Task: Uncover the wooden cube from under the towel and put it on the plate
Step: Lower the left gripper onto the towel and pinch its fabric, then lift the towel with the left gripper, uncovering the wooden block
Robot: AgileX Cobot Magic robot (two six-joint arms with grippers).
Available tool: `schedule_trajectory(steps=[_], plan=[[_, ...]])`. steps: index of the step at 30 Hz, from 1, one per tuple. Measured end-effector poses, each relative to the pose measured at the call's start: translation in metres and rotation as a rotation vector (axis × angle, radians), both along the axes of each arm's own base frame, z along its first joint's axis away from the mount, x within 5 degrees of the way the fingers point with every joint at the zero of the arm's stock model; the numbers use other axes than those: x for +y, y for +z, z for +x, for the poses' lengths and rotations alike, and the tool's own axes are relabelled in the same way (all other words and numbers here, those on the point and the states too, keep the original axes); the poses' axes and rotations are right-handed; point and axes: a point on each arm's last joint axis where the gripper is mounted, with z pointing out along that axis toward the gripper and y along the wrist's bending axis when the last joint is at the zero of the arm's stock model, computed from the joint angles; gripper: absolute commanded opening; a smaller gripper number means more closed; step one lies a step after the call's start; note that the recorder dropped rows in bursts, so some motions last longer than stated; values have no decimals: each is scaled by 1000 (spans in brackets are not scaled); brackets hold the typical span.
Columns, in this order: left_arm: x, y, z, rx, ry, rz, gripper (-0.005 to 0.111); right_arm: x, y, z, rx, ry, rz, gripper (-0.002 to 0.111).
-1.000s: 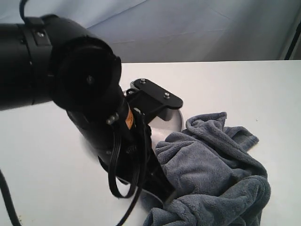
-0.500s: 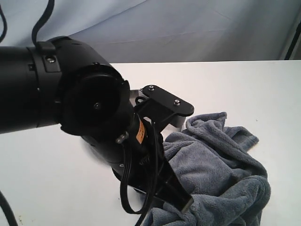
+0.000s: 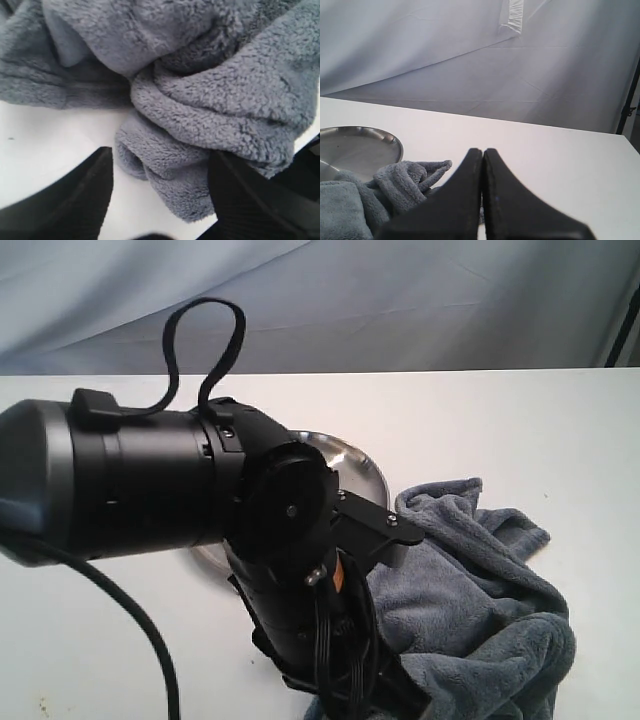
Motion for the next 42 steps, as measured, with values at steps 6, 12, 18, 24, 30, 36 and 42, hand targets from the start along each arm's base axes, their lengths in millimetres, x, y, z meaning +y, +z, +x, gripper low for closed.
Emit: schedule_trajectory(steps=[6, 12, 18, 24, 30, 36, 42], plan=[[-6, -23, 1, 51, -11, 26, 55, 0, 0, 0, 0, 0, 0, 0], [-6, -25, 2, 34, -38, 28, 1, 0, 0, 0, 0, 0, 0, 0], [-6, -25, 3, 19, -60, 32, 0, 0, 0, 0, 0, 0, 0, 0], [-10, -18, 6, 14, -68, 26, 0, 0, 0, 0, 0, 0, 0, 0], [-16, 3, 12, -24, -97, 21, 0, 0, 0, 0, 0, 0, 0, 0], [-12, 31, 18, -111, -129, 48, 0, 0, 0, 0, 0, 0, 0, 0], [-9, 60, 25, -211, -137, 46, 0, 0, 0, 0, 0, 0, 0, 0]])
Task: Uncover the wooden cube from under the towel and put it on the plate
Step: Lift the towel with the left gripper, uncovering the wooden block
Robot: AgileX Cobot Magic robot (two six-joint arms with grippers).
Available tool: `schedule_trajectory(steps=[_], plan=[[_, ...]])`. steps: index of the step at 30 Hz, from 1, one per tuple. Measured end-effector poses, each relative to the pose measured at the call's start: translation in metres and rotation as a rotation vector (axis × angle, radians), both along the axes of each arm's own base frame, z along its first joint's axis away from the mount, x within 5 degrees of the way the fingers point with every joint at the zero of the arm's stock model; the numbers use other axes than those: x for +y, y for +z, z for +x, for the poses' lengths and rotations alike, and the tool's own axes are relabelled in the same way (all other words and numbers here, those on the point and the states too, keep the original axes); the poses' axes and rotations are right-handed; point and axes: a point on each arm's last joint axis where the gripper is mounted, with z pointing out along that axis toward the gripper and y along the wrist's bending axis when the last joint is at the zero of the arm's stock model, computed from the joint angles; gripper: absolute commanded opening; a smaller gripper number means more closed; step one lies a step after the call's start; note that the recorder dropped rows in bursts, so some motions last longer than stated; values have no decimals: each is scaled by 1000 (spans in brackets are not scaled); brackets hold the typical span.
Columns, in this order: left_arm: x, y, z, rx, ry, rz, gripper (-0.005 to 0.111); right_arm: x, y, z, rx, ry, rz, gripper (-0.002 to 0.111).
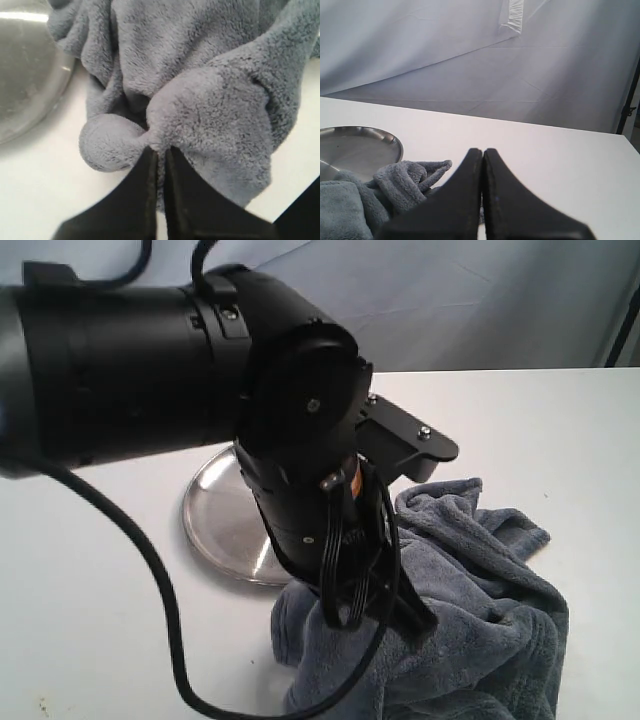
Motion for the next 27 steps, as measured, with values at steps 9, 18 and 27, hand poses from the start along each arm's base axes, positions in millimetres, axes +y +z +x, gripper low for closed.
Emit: schedule_trajectory(steps=[9, 18, 27], plan=[[-3, 35, 11, -126, -7, -31, 0, 0, 0, 0, 0, 0, 0, 0], [-6, 87, 30, -363, -16, -74, 0, 0, 0, 0, 0, 0, 0, 0], [-19, 115, 48, -639, -80, -212, 0, 0, 0, 0, 0, 0, 0, 0]])
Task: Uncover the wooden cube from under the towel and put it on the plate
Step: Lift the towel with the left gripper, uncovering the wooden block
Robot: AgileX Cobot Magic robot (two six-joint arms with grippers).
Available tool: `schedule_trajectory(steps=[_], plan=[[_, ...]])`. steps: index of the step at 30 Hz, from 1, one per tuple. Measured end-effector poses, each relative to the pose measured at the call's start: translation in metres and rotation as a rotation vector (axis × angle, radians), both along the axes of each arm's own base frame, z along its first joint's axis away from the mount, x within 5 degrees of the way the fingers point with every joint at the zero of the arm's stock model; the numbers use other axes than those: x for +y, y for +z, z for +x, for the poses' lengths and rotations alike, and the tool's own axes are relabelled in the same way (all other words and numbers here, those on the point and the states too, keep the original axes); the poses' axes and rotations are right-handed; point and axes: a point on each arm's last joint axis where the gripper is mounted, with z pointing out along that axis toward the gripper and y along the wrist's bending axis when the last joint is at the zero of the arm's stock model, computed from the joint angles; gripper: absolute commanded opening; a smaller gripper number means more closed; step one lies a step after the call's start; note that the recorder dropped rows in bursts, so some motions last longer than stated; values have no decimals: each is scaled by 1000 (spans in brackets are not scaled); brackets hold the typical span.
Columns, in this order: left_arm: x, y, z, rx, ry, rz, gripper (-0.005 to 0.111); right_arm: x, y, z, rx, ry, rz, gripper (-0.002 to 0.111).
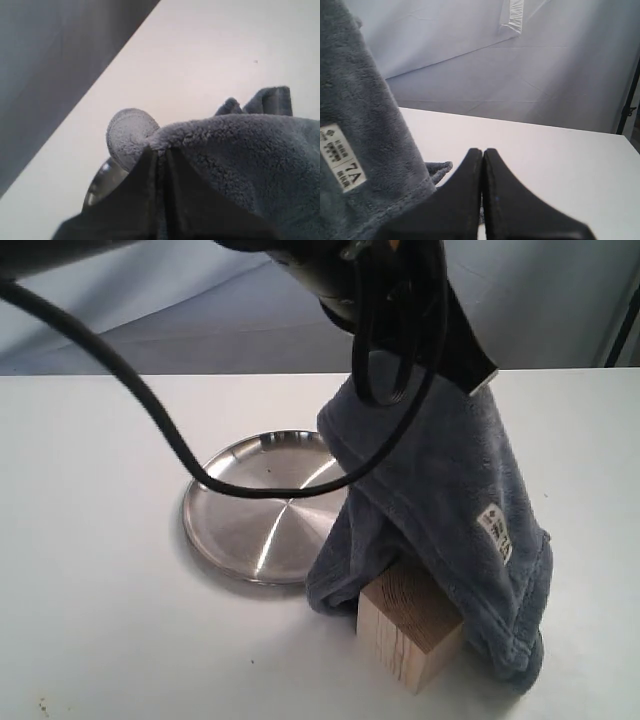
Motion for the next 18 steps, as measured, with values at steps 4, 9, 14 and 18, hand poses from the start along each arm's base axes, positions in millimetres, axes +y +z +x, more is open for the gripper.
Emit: schedule_trajectory(steps=[4, 9, 14, 18], plan=[[-9, 1, 6, -83, -47, -37, 0, 0, 0, 0, 0, 0, 0, 0], [-28, -8, 13, -165, -138, -88, 0, 0, 0, 0, 0, 0, 0, 0], [-51, -24, 22, -273, -244, -110, 0, 0, 0, 0, 0, 0, 0, 0], [-69, -39, 27, -329, -328, -155, 0, 0, 0, 0, 0, 0, 2, 0]])
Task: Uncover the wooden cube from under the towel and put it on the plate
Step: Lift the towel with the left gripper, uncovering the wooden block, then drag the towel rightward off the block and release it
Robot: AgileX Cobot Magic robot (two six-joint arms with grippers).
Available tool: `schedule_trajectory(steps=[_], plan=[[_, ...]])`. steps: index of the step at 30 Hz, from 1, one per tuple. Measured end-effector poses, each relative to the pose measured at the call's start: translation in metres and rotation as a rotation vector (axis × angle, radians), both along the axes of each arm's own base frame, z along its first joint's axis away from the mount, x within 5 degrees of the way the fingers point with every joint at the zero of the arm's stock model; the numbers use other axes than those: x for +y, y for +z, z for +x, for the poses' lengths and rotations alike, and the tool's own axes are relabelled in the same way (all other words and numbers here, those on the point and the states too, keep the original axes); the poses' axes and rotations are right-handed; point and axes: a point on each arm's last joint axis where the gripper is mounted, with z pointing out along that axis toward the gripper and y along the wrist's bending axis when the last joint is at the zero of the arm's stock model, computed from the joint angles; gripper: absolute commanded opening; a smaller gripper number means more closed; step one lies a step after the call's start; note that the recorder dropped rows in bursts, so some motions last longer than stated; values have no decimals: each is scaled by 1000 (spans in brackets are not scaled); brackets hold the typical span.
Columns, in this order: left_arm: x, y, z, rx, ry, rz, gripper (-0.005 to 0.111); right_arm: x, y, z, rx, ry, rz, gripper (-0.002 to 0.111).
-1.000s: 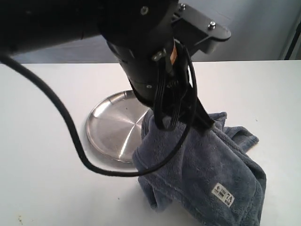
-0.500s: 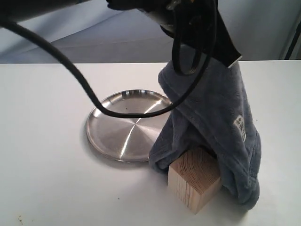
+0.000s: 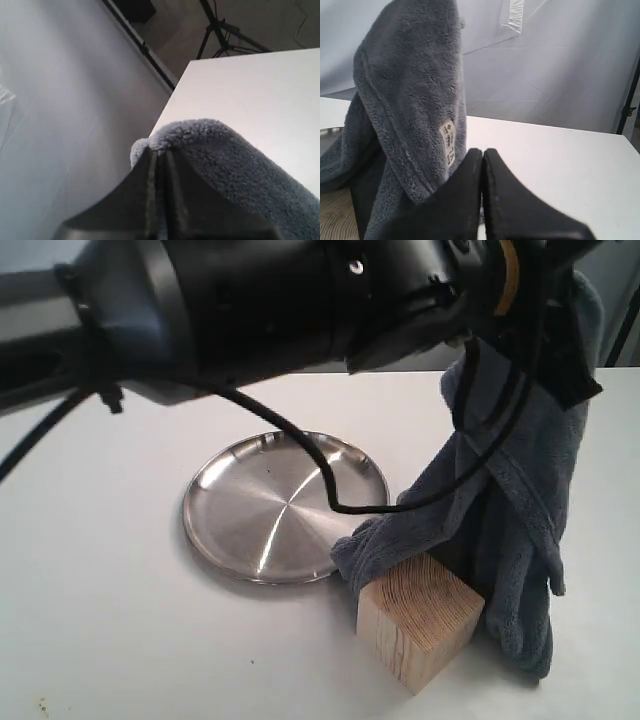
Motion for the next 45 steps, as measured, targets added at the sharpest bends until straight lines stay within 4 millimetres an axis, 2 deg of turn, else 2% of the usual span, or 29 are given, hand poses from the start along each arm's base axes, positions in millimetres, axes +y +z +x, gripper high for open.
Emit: schedule_trajectory(steps=[10, 19, 27, 31, 36, 39, 41, 45], plan=[[-44, -44, 7, -82, -207, -118, 0, 0, 0, 0, 0, 0, 0, 0], [-81, -71, 28, -105, -222, -174, 0, 0, 0, 0, 0, 0, 0, 0], [-97, -97, 40, 27, -161, -273, 1, 0, 0, 0, 0, 0, 0, 0], [-97, -105, 42, 83, -121, -258, 14, 0, 0, 0, 0, 0, 0, 0], [-97, -109, 43, 113, -103, -255, 54, 0, 0, 0, 0, 0, 0, 0], [-96, -110, 43, 133, -90, -260, 70, 0, 0, 0, 0, 0, 0, 0], [-96, -111, 44, 154, -72, -257, 75, 0, 0, 0, 0, 0, 0, 0], [-93, -111, 46, 225, -1, -243, 75, 0, 0, 0, 0, 0, 0, 0]])
